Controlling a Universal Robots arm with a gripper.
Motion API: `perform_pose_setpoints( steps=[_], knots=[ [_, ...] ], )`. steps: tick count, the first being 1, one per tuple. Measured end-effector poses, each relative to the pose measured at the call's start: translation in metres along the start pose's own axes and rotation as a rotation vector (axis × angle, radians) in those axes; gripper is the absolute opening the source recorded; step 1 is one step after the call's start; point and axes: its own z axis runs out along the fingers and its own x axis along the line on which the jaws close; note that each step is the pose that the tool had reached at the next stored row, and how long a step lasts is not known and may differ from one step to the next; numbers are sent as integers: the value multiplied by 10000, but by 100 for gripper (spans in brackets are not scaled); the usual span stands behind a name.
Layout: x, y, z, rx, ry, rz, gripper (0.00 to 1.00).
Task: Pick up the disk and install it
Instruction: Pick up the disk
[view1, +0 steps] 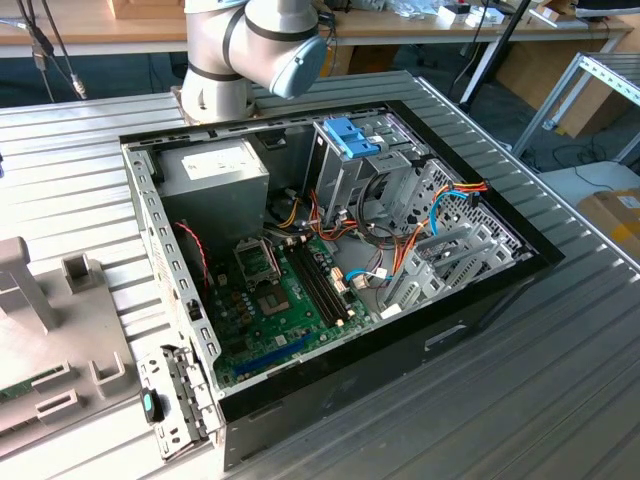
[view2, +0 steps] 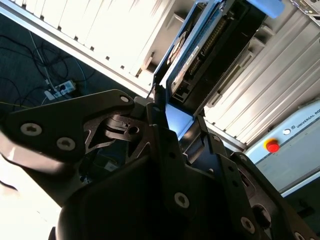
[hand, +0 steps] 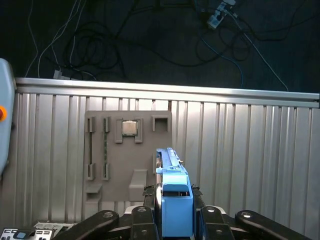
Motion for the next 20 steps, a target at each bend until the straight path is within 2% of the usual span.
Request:
perform_pose_setpoints(
  steps=[7, 10, 14, 16, 18, 20],
  knots=[
    [1, -193, -2, 2, -1, 2, 37],
    [1, -338, -4, 2, -1, 1, 37],
    [1, -491, -7, 1, 0, 3, 37],
    [1, -531, -7, 1, 0, 2, 37],
    [1, -607, -8, 2, -1, 2, 37],
    [0, -638, -9, 1, -1, 3, 37]
  ],
)
